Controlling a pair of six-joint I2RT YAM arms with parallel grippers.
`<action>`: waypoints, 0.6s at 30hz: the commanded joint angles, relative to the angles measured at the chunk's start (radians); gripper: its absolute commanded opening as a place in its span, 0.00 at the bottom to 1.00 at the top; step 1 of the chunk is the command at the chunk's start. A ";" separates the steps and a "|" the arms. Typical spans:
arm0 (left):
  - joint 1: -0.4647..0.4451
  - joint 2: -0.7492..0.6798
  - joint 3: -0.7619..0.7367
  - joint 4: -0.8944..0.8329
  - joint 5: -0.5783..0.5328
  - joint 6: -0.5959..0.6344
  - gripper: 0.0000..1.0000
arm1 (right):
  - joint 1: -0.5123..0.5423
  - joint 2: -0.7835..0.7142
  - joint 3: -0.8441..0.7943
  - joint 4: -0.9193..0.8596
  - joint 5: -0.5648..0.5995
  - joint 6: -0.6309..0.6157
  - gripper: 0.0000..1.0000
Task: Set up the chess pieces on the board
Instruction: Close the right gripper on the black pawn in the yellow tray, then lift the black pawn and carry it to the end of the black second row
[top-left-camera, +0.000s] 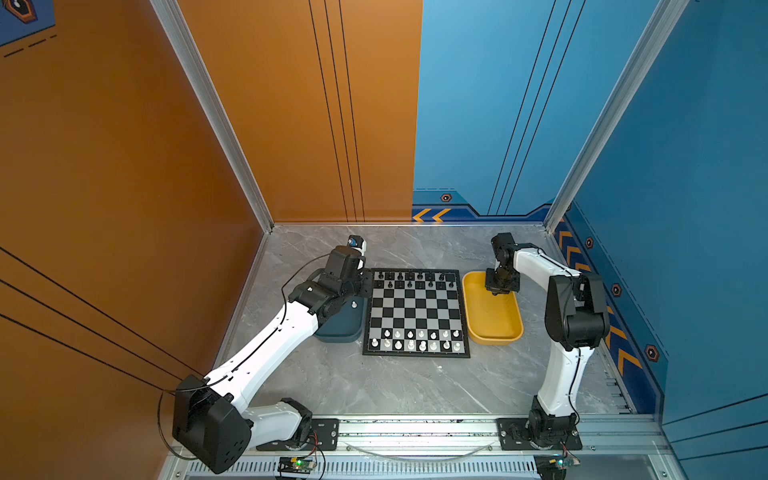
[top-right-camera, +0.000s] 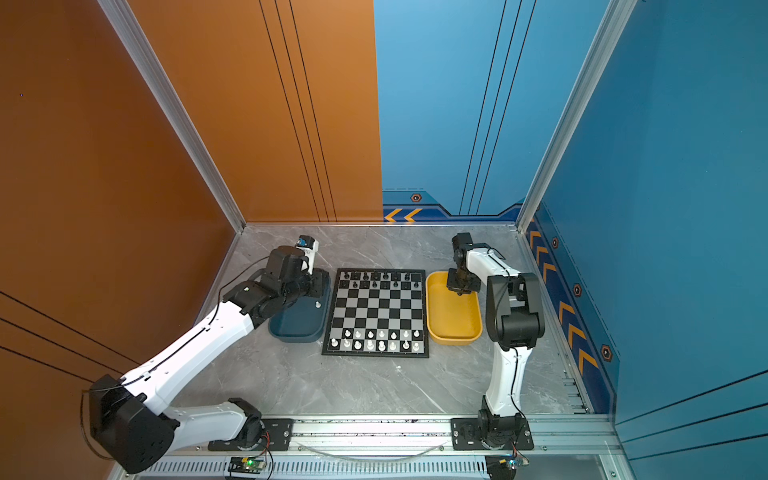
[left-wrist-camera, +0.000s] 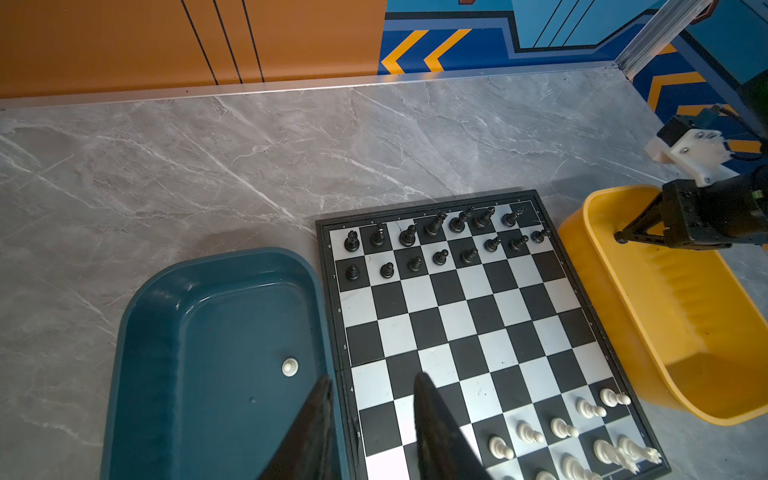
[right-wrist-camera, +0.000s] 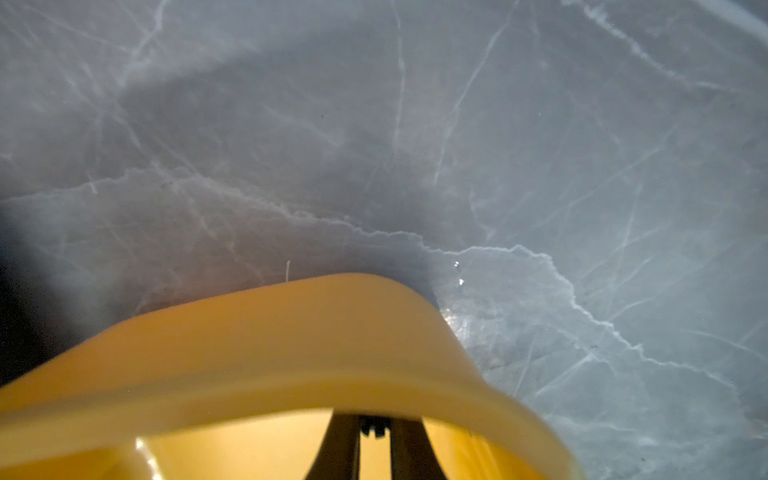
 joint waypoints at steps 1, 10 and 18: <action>0.006 0.002 0.005 0.013 0.021 -0.006 0.35 | -0.004 -0.010 0.013 -0.012 -0.014 -0.004 0.02; 0.015 -0.004 -0.022 0.031 0.036 0.002 0.35 | 0.049 -0.117 0.019 -0.094 0.014 -0.013 0.00; 0.053 -0.017 -0.058 0.072 0.080 -0.004 0.35 | 0.163 -0.183 0.131 -0.177 0.042 -0.014 0.00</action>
